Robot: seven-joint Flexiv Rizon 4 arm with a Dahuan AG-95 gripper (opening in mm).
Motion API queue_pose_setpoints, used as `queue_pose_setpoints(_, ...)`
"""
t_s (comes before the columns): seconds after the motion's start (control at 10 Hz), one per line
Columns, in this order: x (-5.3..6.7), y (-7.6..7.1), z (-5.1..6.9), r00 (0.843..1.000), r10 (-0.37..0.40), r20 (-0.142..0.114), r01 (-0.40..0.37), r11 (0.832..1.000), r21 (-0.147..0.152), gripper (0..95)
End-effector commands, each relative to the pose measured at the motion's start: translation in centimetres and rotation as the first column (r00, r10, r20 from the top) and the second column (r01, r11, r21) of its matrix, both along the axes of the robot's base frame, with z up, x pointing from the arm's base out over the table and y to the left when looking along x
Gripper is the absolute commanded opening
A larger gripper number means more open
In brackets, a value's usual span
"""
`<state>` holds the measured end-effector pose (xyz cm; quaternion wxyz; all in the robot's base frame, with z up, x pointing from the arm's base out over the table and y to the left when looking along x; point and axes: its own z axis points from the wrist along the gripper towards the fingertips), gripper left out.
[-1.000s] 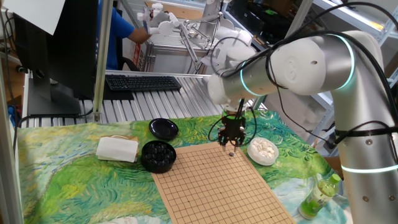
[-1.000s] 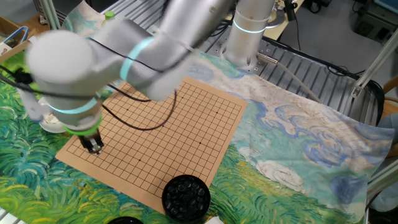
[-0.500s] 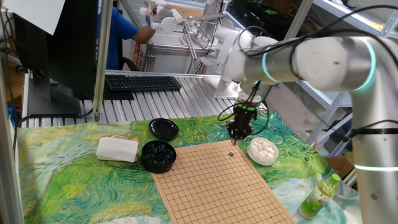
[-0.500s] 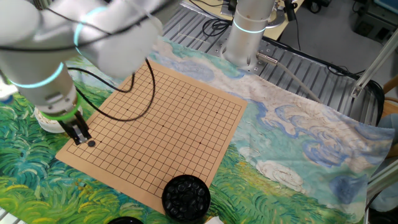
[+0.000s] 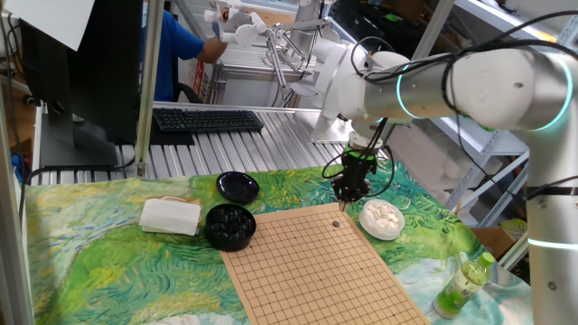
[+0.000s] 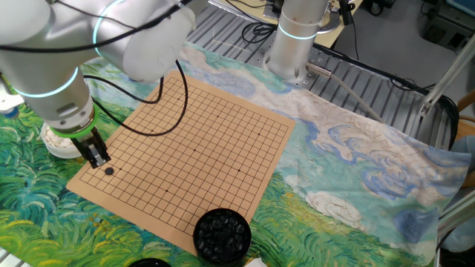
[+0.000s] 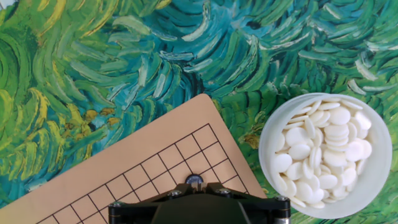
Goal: Play the first move as black on the 3-4 point in the upper right corner of the Go board
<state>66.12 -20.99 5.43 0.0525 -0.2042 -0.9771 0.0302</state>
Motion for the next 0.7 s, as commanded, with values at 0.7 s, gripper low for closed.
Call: queue_pose_setpoints(0.7, -0.19, -0.03, 0.17, 1.0, -0.017, -0.003, 0.017, 1.0, 0.022, 0.0)
